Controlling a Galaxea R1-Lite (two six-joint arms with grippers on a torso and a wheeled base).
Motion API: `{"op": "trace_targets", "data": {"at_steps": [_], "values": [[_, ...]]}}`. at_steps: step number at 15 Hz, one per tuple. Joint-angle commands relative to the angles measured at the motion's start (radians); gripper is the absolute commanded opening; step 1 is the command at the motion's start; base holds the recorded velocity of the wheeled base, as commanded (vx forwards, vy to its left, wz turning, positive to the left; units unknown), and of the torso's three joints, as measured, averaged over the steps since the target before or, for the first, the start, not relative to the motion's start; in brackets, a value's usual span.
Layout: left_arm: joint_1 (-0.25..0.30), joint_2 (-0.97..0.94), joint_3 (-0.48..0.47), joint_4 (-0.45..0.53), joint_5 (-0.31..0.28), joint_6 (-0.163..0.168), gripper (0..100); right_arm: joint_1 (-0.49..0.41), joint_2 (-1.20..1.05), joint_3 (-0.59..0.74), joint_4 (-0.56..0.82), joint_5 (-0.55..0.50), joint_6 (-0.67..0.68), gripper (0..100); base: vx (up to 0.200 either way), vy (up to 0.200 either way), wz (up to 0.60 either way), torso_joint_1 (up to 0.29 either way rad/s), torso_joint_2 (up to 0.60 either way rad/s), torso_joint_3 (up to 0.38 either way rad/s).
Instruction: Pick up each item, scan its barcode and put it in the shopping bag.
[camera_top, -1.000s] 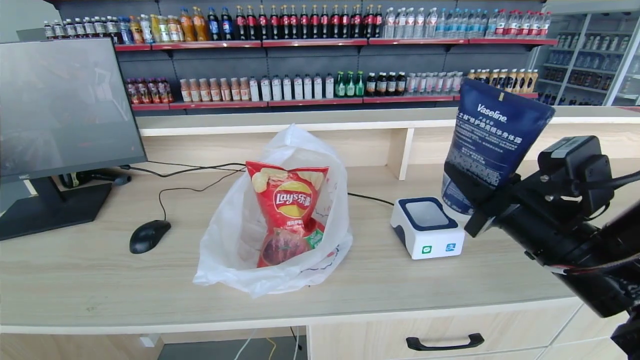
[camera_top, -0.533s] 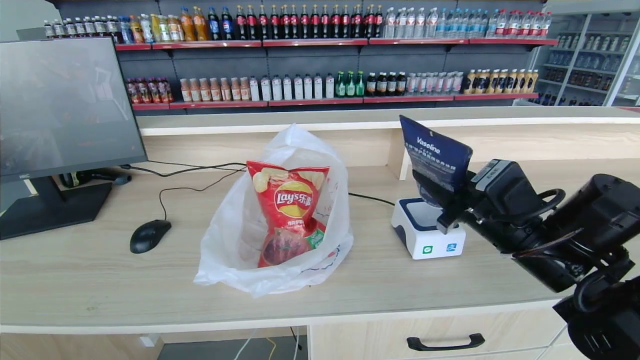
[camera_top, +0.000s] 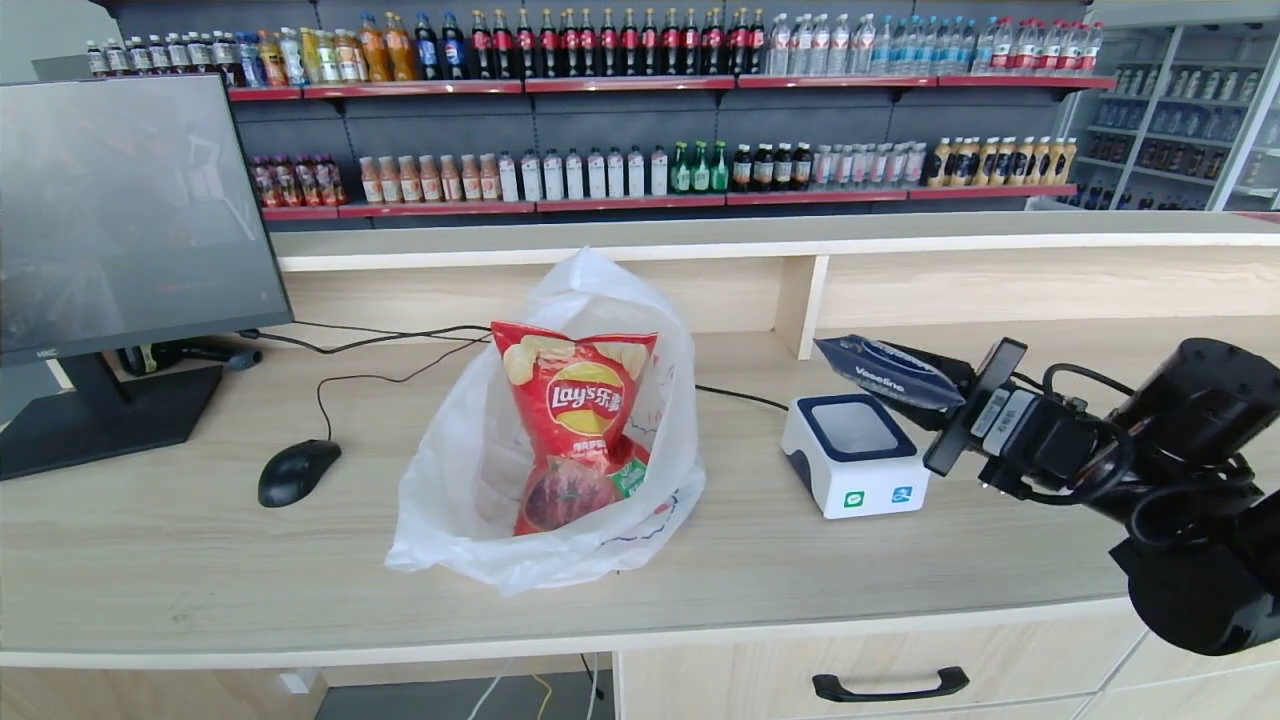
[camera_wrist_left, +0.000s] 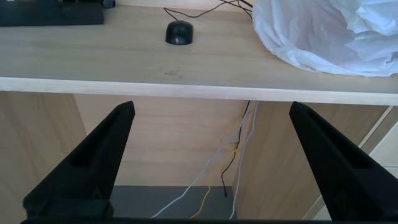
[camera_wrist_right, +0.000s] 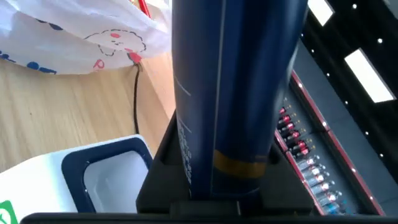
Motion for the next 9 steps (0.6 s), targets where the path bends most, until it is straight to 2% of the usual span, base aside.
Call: {"op": "trace_targets", "data": {"at_steps": [1, 4, 9], "values": [[0.0, 0.0, 0.0, 0.0, 0.0, 0.0, 100, -0.023, 0.048, -0.003, 0.0, 0.046, -0.032, 0, 0.0, 0.0, 0.0, 0.0, 0.0, 0.0], [0.0, 0.0, 0.0, 0.0, 0.0, 0.0, 100, 0.001, 0.09, -0.005, 0.0, 0.076, -0.078, 0, 0.0, 0.0, 0.0, 0.0, 0.0, 0.0], [0.0, 0.0, 0.001, 0.0, 0.0, 0.0, 100, 0.018, 0.117, -0.075, 0.0, 0.082, -0.044, 0, 0.0, 0.0, 0.0, 0.0, 0.0, 0.0]]}}
